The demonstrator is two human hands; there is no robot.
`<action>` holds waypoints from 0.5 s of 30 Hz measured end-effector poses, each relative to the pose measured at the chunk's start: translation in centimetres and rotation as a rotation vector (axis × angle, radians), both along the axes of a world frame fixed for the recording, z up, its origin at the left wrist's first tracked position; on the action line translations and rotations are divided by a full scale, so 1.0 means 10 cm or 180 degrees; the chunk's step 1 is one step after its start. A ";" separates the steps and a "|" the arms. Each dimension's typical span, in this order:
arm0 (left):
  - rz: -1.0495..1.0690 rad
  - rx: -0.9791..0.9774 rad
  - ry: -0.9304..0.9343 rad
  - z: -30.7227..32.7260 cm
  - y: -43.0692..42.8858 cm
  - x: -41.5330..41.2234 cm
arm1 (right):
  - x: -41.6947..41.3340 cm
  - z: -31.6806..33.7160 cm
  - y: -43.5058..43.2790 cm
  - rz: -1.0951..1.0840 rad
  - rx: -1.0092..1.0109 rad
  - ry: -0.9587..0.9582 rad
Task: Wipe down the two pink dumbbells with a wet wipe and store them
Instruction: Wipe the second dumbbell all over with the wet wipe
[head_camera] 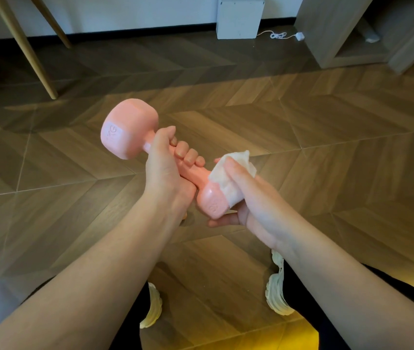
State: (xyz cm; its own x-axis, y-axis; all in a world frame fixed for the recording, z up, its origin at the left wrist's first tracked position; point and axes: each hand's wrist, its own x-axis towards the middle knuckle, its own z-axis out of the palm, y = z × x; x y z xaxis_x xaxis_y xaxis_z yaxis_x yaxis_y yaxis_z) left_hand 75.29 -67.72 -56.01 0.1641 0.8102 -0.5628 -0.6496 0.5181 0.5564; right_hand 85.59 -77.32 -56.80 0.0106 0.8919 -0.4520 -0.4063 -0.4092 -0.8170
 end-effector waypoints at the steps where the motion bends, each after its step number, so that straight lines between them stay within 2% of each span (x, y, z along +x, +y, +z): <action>1: 0.0018 -0.0031 -0.0009 0.00 0.01 -0.01 | 0.05 0.01 0.00 0.0139 0.0039 0.0162; 3: 0.0077 -0.0083 -0.0052 0.00 0.03 -0.02 | 0.11 0.05 -0.01 0.0462 0.0271 0.0283; 6: 0.0085 -0.0079 -0.0065 -0.02 0.02 -0.02 | 0.05 0.02 -0.04 0.0599 0.0714 -0.0095; 10: -0.0036 -0.0079 -0.0064 -0.02 -0.01 0.01 | -0.04 -0.04 -0.02 -0.0108 0.0031 -0.0116; 13: -0.0012 -0.0050 -0.0052 0.00 0.03 -0.01 | 0.04 0.01 -0.01 0.0129 0.0077 0.0312; 15: 0.0019 -0.0038 -0.0048 0.00 0.03 -0.02 | 0.03 0.01 -0.03 0.0380 0.0390 0.0092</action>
